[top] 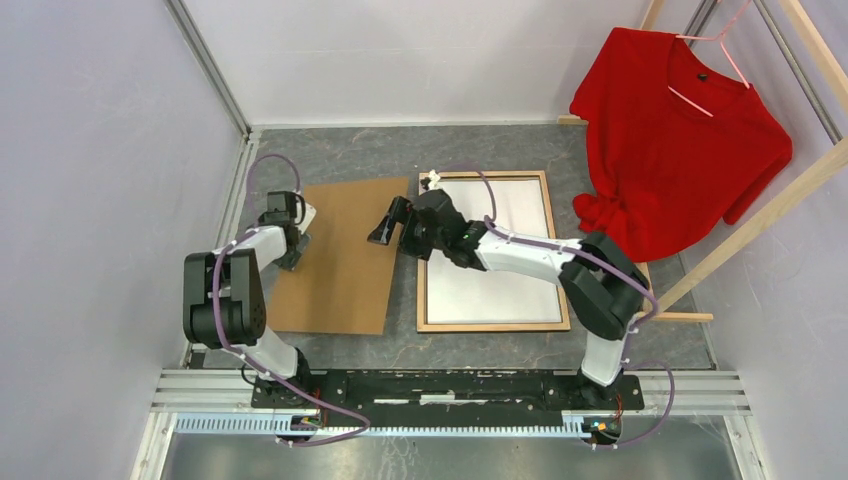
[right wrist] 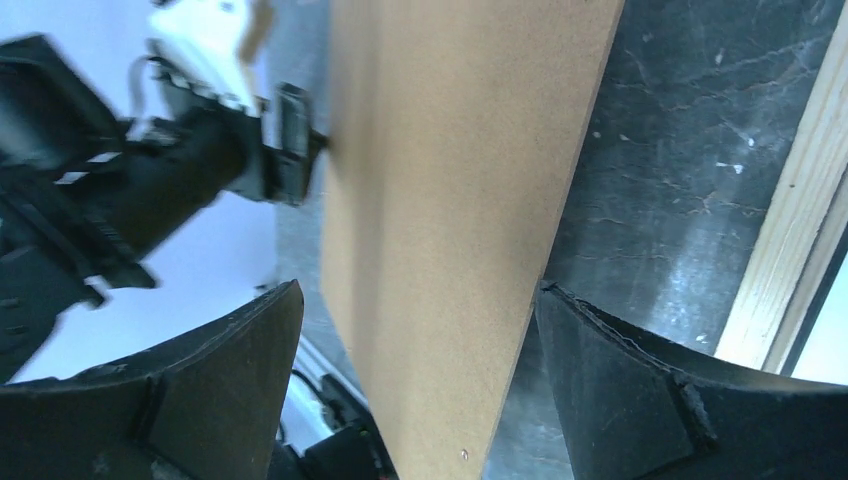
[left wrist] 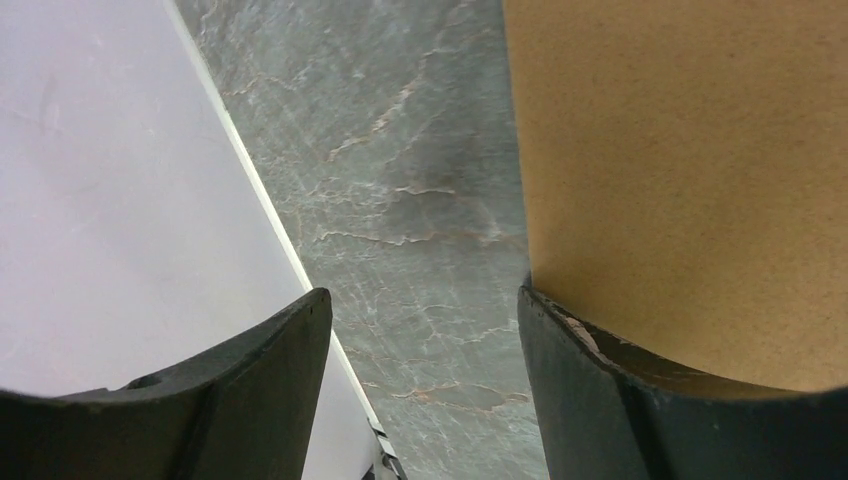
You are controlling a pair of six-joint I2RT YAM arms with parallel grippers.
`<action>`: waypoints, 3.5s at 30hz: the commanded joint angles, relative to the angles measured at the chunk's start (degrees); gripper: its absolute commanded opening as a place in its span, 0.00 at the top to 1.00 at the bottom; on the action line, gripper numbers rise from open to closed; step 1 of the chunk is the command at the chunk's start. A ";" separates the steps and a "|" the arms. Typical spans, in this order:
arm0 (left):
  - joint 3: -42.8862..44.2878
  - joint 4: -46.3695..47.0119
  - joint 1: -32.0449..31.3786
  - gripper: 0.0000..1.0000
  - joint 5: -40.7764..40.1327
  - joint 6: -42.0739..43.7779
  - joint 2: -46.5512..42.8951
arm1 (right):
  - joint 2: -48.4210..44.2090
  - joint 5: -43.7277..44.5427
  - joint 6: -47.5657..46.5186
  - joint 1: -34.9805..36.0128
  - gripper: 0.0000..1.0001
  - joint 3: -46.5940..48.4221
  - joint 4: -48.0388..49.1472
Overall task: Put the photo into the frame
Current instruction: Turn over the photo frame item at the center of the board.
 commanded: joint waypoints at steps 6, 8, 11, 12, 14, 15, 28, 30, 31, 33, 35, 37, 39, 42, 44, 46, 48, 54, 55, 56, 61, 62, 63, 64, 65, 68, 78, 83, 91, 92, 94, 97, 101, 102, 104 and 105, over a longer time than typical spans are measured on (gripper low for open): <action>-1.93 -10.97 -11.87 0.23 14.68 -6.36 4.55 | -10.13 -3.19 5.62 -2.20 0.09 -12.72 14.12; -1.17 -11.24 -13.72 0.23 14.41 -7.07 5.36 | -11.86 -2.68 5.58 -3.38 0.09 -15.21 14.19; -0.12 -11.77 -16.21 0.24 13.87 -8.17 6.48 | -13.78 -2.40 5.52 -4.96 0.10 -18.21 14.36; 0.15 -11.98 -16.85 0.24 13.69 -8.48 6.80 | -14.14 -2.31 5.49 -5.42 0.10 -19.13 14.34; 0.56 -12.24 -17.83 0.24 13.34 -8.98 7.14 | -14.77 -2.35 5.45 -6.18 0.11 -20.62 14.62; 0.61 -12.23 -18.08 0.24 13.35 -9.09 7.09 | -14.79 -2.48 5.38 -6.61 0.11 -21.24 14.80; 0.78 -12.68 -18.66 0.26 12.43 -9.45 7.33 | -11.68 -5.43 6.04 -7.74 0.18 -24.46 17.80; 0.93 -12.75 -18.66 0.27 12.66 -9.55 7.42 | -11.44 -5.94 6.20 -7.72 0.21 -24.34 18.87; 0.95 -12.75 -18.66 0.27 12.83 -9.47 7.42 | -11.39 -6.08 6.11 -7.77 0.21 -24.06 18.82; 1.03 -12.78 -18.66 0.27 12.95 -9.54 7.67 | -11.28 -6.25 6.10 -7.72 0.23 -23.63 18.82; 1.10 -12.84 -18.66 0.27 13.27 -9.55 7.85 | -10.88 -6.76 5.97 -7.73 0.24 -23.17 18.92; 1.11 -12.81 -18.67 0.27 13.60 -9.57 7.94 | -10.36 -7.28 5.91 -7.73 0.24 -23.12 19.03; 1.03 -12.75 -18.70 0.27 13.60 -9.55 7.95 | -9.82 -7.47 6.05 -7.70 0.24 -23.47 19.34; 0.86 -12.83 -18.68 0.27 13.28 -9.30 7.95 | -9.68 -6.91 5.48 -7.74 0.24 -24.11 18.71; 0.82 -12.72 -18.75 0.27 13.04 -9.13 7.86 | -9.93 -6.05 4.51 -7.73 0.24 -24.11 17.40; 0.92 -12.69 -18.75 0.27 12.66 -9.23 7.77 | -10.18 -5.70 4.14 -7.71 0.24 -24.24 17.01; 1.17 -12.75 -18.70 0.28 12.60 -9.40 7.69 | -10.39 -5.58 4.00 -7.71 0.24 -24.22 17.06; 1.08 -12.88 -18.75 0.28 11.77 -9.31 7.78 | -10.53 -4.63 2.00 -7.72 0.24 -23.60 13.98; 0.97 -12.84 -18.70 0.28 11.58 -9.24 7.78 | -10.84 -4.29 1.94 -7.72 0.24 -23.95 13.86; 0.88 -12.77 -18.72 0.28 11.52 -9.20 7.77 | -11.04 -4.00 1.89 -7.71 0.24 -24.25 13.81; 1.18 -12.94 -18.69 0.30 11.44 -9.28 7.86 | -11.52 -3.52 1.15 -7.73 0.25 -24.99 13.43; 1.20 -12.93 -18.74 0.30 11.47 -9.28 7.78 | -11.60 -3.25 0.98 -7.66 0.25 -24.99 13.20; 1.20 -13.00 -18.72 0.30 11.36 -9.21 7.86 | -11.62 -2.77 0.42 -7.75 0.25 -24.91 12.60; 1.25 -13.02 -18.71 0.30 11.19 -9.19 7.86 | -11.60 -2.47 0.25 -7.77 0.26 -24.82 12.33; 1.21 -13.08 -18.72 0.31 11.14 -9.19 7.86 | -11.61 -2.21 -0.13 -7.81 0.26 -24.77 11.72; 1.20 -13.05 -18.74 0.31 11.15 -9.19 7.77 | -11.70 -1.39 -0.75 -7.86 0.26 -24.96 10.80; 1.43 -13.21 -18.75 0.31 10.92 -9.24 7.77 | -11.46 -2.10 -0.78 -7.84 0.28 -24.36 11.92; 1.82 -13.73 -18.74 0.31 11.12 -9.37 7.52 | -10.18 -3.08 -0.50 -7.82 0.29 -23.76 12.62; 1.77 -13.96 -18.75 0.32 11.45 -9.28 7.43 | -10.69 -7.81 3.32 -7.81 0.31 -24.73 20.70; 1.69 -14.01 -18.73 0.32 11.46 -9.10 7.28 | -11.57 -8.68 4.27 -7.79 0.31 -25.30 23.02; 1.69 -14.43 -18.75 0.32 11.55 -8.58 6.87 | -13.40 -10.12 5.99 -7.84 0.31 -26.64 27.25; 2.11 -15.34 -18.70 0.32 12.38 -8.23 6.04 | -16.34 -11.46 7.80 -7.82 0.30 -27.52 31.41; 3.35 -16.79 -18.75 0.32 15.13 -8.59 5.11 | -18.56 -13.13 8.14 -7.58 0.31 -26.76 35.34; 3.66 -17.17 -18.75 0.32 16.29 -8.66 4.87 | -18.35 -13.86 8.18 -7.52 0.31 -26.24 36.47; 4.28 -18.00 -18.75 0.32 17.85 -8.82 4.40 | -17.49 -14.72 8.04 -7.27 0.32 -25.21 35.72; 4.55 -18.28 -18.70 0.32 18.37 -8.76 4.18 | -17.14 -14.72 7.99 -7.18 0.33 -25.01 35.09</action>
